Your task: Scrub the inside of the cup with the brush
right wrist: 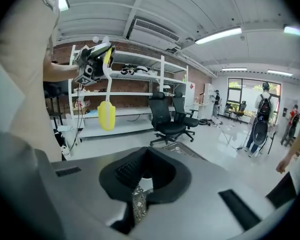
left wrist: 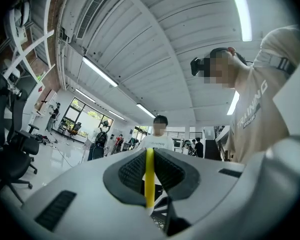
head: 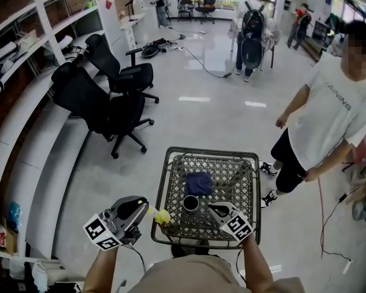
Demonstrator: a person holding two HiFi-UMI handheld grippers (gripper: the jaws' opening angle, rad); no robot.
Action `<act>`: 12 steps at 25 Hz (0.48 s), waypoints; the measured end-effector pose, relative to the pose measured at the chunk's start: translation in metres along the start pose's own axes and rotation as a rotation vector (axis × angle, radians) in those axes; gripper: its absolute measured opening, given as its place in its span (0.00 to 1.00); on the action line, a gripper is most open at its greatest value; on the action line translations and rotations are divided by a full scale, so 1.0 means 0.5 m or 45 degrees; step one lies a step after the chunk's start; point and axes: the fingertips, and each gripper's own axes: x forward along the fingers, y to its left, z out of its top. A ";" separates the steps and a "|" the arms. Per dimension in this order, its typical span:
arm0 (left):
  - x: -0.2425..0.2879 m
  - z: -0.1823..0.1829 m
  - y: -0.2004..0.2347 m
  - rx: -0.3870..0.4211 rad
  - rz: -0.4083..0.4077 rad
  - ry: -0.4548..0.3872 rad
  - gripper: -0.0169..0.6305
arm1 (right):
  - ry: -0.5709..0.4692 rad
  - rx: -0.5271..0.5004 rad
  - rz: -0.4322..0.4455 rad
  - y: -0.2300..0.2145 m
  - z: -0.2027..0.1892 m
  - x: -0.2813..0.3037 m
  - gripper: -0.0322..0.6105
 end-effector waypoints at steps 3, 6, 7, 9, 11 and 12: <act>0.003 0.002 0.002 0.016 -0.014 -0.005 0.11 | -0.011 -0.001 -0.021 -0.001 0.037 -0.025 0.08; 0.006 0.011 0.004 0.027 -0.034 -0.018 0.11 | -0.044 -0.005 -0.029 0.001 0.084 -0.041 0.08; 0.007 0.014 0.005 0.036 -0.039 -0.018 0.11 | -0.057 -0.013 -0.030 0.003 0.101 -0.044 0.08; 0.010 0.016 0.006 0.054 -0.049 -0.013 0.11 | -0.082 -0.043 -0.037 0.007 0.136 -0.050 0.08; 0.013 0.012 0.006 0.068 -0.060 -0.006 0.11 | -0.111 -0.070 -0.041 0.013 0.168 -0.055 0.08; 0.015 0.008 0.006 0.076 -0.064 -0.002 0.11 | -0.131 -0.075 -0.041 0.014 0.183 -0.057 0.08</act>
